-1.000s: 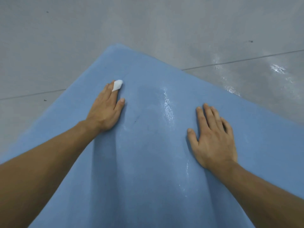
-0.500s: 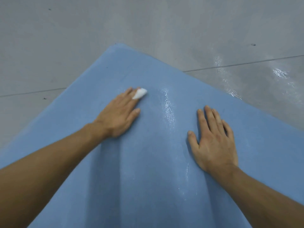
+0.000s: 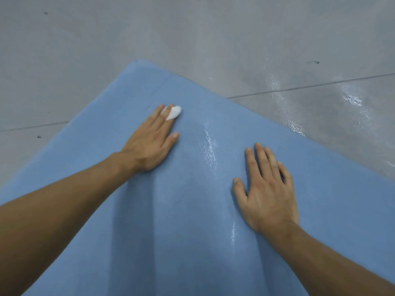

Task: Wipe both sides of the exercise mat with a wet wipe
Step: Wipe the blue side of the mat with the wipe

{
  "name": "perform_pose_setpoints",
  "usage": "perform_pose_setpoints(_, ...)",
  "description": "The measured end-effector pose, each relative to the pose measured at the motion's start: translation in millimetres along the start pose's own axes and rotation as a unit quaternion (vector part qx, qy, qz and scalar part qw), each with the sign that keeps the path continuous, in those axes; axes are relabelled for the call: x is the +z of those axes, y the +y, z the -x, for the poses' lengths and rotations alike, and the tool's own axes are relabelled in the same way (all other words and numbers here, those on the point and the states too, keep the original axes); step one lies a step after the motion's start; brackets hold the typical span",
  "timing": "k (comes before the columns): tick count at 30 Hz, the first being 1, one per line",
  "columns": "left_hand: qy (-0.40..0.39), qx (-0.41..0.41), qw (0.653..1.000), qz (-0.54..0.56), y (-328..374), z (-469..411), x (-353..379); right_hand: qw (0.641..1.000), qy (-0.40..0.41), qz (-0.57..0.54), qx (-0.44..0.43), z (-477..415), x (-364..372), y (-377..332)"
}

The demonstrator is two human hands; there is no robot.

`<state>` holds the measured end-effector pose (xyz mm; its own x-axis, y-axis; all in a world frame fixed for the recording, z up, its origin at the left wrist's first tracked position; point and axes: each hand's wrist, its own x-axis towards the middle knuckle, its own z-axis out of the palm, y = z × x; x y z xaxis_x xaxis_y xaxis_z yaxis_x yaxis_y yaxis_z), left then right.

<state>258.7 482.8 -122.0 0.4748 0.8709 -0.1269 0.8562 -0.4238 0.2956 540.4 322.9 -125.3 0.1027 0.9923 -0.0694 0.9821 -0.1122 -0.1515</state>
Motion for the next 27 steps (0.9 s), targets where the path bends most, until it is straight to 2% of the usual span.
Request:
perform_pose_setpoints(5, -0.037, 0.125, 0.991, -0.029, 32.0, 29.2, 6.5, 1.000, 0.002, 0.000, -0.001, 0.0, -0.9, -1.5)
perform_pose_setpoints(8, -0.053, 0.144, 0.987, -0.039, 24.1, 29.0, 2.5, 1.000, 0.002, 0.003, 0.000, -0.2, -1.6, -1.7)
perform_pose_setpoints(10, -0.049, 0.118, 0.991, -0.031, 10.6, 14.5, -3.4, 1.000, 0.005, 0.002, 0.001, -0.4, -2.2, -2.1)
perform_pose_setpoints(14, -0.005, 0.001, 1.000, 0.002, -30.3, -22.8, -12.6, 1.000, 0.008, 0.002, 0.001, -1.1, -0.7, -2.4)
perform_pose_setpoints(20, 0.016, -0.137, 0.990, 0.011, -70.8, -62.0, -25.6, 1.000, 0.011, 0.008, 0.000, -1.6, 0.9, -1.0)
perform_pose_setpoints(22, 0.028, -0.125, 0.991, 0.025, -59.3, -67.4, -23.3, 1.000, 0.010, 0.006, -0.001, -1.7, 0.8, -0.5)
perform_pose_setpoints(27, -0.001, 0.001, 1.000, 0.010, 3.7, -59.8, -8.0, 1.000, 0.006, 0.003, -0.001, -1.9, -0.4, -0.5)
